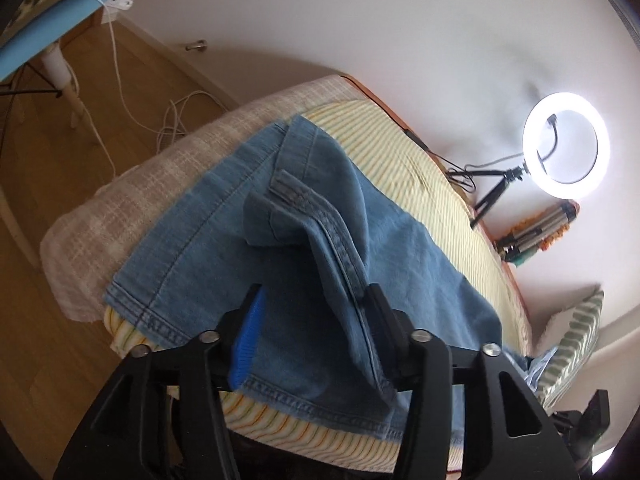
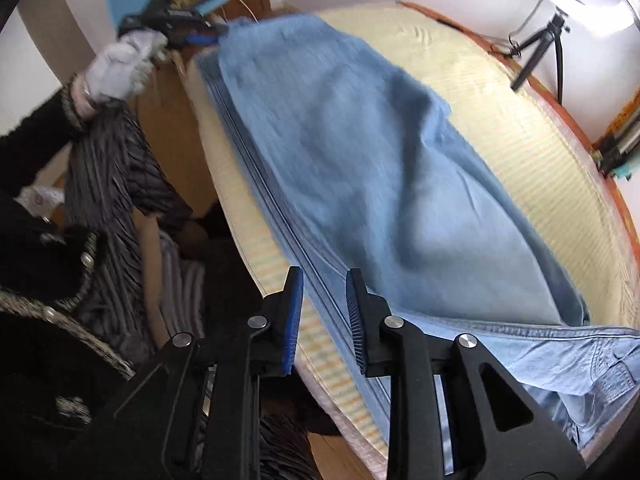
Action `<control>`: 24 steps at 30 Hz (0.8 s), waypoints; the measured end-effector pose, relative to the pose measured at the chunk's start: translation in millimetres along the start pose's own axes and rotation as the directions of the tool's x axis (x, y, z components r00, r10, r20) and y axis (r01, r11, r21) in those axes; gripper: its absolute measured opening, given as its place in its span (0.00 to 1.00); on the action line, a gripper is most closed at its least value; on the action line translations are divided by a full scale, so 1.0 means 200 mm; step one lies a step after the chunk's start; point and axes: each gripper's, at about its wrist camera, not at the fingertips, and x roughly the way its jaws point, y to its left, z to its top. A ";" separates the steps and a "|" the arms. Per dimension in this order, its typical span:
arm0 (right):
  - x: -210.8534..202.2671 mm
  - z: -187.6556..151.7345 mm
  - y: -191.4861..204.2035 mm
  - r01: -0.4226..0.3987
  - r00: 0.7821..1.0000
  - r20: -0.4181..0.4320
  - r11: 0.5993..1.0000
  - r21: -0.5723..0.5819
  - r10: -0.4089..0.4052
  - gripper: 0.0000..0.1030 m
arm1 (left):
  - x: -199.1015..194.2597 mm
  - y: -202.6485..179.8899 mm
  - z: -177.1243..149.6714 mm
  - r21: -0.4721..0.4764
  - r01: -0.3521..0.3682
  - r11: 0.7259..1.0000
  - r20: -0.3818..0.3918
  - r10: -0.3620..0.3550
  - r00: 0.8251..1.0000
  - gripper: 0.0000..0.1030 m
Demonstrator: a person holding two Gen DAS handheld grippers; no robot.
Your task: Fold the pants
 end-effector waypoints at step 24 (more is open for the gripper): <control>0.67 1.52 -0.10 -0.184 0.952 0.261 0.981 0.062 0.162 0.50 | 0.15 0.11 0.06 -0.095 0.059 0.994 0.055 -0.054 0.997 0.15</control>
